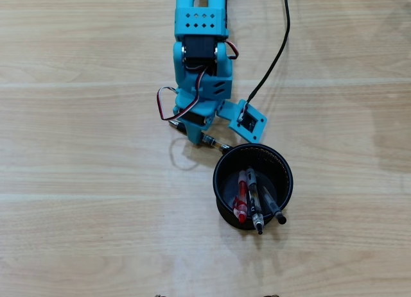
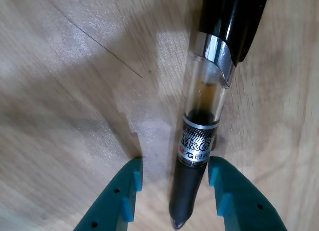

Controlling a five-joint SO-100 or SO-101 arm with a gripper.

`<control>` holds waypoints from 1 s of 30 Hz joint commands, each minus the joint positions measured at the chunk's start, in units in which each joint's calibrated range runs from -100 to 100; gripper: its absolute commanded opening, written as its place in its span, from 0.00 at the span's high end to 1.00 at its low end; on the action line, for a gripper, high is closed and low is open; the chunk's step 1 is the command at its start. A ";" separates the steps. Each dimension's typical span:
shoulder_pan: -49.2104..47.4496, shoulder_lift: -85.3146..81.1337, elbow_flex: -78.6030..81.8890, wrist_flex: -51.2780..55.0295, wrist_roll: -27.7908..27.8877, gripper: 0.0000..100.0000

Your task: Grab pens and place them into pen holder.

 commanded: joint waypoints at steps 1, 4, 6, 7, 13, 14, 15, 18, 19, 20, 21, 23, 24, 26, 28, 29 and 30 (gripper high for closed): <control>0.41 0.26 -2.43 -0.61 -0.13 0.85; 0.41 1.28 -2.43 -0.61 -0.19 0.85; 0.41 1.78 -2.43 -0.52 -0.19 0.85; 0.41 2.04 -2.43 -0.18 -0.24 0.87; 1.37 1.95 -1.35 1.11 -5.05 0.98; 1.45 1.53 -1.17 2.23 -5.15 0.98; 1.86 1.28 -1.17 3.43 -5.10 0.98; 2.82 -1.34 -0.71 7.81 -5.10 0.98; 3.15 -3.20 -0.35 9.45 -5.10 0.98; 3.63 -5.66 0.37 11.51 -5.15 0.98; 4.28 -8.19 1.19 12.88 -5.36 0.98; 5.65 -14.36 3.18 15.12 -5.52 0.98; 6.61 -17.49 4.36 15.98 -5.52 0.98; 8.23 -23.75 5.72 17.78 -5.62 0.98; 9.28 -28.90 5.72 18.38 -7.03 0.98; 9.36 -31.18 5.26 17.96 -8.44 0.98; 9.11 -33.04 4.54 17.87 -9.80 0.98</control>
